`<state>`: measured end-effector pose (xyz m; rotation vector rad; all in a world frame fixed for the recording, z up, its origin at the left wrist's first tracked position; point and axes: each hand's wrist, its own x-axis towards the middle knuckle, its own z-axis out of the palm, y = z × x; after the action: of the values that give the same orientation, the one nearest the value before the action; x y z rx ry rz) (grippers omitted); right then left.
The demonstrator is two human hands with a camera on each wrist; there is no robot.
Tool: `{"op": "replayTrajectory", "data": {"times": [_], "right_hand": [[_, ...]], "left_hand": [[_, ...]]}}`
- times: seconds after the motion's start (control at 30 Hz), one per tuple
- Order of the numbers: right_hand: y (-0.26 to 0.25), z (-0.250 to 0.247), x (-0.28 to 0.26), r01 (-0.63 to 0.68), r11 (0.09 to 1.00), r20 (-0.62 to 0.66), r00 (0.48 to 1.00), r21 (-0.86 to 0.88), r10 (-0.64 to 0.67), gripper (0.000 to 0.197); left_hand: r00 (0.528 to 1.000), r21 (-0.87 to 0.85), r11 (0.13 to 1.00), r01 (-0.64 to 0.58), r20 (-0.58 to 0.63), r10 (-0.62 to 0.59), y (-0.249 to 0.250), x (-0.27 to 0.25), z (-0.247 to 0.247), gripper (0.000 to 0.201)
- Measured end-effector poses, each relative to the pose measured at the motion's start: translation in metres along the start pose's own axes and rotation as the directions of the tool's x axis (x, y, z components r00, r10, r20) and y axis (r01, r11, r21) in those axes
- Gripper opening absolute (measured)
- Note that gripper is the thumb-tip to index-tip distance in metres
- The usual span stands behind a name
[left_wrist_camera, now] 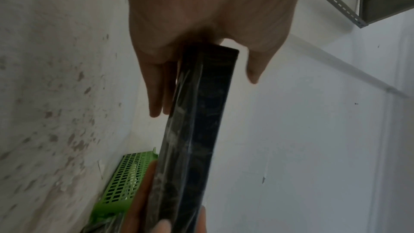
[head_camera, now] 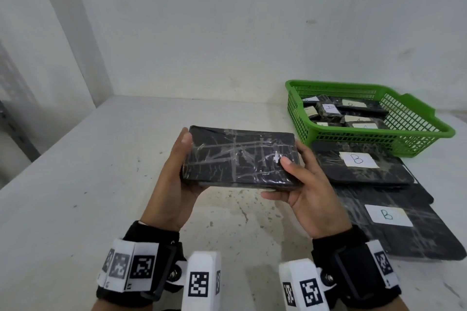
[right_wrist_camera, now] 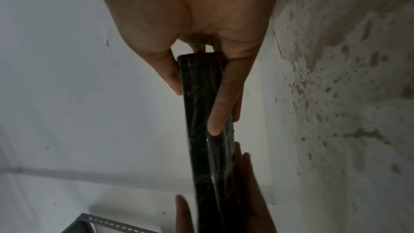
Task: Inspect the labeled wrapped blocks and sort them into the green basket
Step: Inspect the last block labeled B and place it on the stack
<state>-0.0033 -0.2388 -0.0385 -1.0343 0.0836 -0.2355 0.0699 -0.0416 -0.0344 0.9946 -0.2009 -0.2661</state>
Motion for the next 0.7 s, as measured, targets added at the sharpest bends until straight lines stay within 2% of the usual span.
{"op": "replayTrajectory", "data": {"times": [0.17,0.3,0.37,0.47,0.57,0.6,0.7], "right_hand": [[0.0003,0.0013,-0.0014,0.003,0.997,-0.030,1.000,-0.082,-0.005,0.053],[-0.0003,0.0015,-0.0029,0.054,0.980,-0.091,0.993,-0.191,-0.072,0.017],[-0.0004,0.0008,-0.0029,0.054,0.978,-0.102,0.992,-0.203,-0.076,0.011],[-0.0020,0.0017,-0.0026,0.024,0.975,-0.100,0.994,-0.222,-0.048,0.011],[0.0011,0.0004,-0.0020,-0.015,0.960,-0.134,0.991,-0.280,-0.023,0.017],[0.0023,0.0002,-0.0020,-0.019,0.955,-0.149,0.989,-0.295,-0.026,0.020],[0.0031,0.0020,-0.0025,-0.037,0.954,-0.168,0.986,-0.298,-0.014,0.045]], "left_hand": [[0.999,0.115,0.993,-0.025,0.023,0.023,-0.0010,0.0009,0.0006,0.048],[0.999,0.096,0.995,0.002,0.049,-0.006,-0.0016,-0.0011,0.0012,0.039],[0.996,0.081,0.996,0.031,0.085,-0.037,0.0007,-0.0031,0.0037,0.043],[0.997,0.077,0.997,0.029,0.075,-0.035,0.0047,-0.0056,0.0038,0.044],[0.999,0.212,0.976,-0.043,0.025,0.039,0.0019,-0.0050,0.0059,0.043],[0.998,0.251,0.966,-0.065,0.007,0.065,0.0001,-0.0040,0.0067,0.036],[0.994,0.303,0.948,-0.099,-0.005,0.105,-0.0028,-0.0042,0.0089,0.020]]}}
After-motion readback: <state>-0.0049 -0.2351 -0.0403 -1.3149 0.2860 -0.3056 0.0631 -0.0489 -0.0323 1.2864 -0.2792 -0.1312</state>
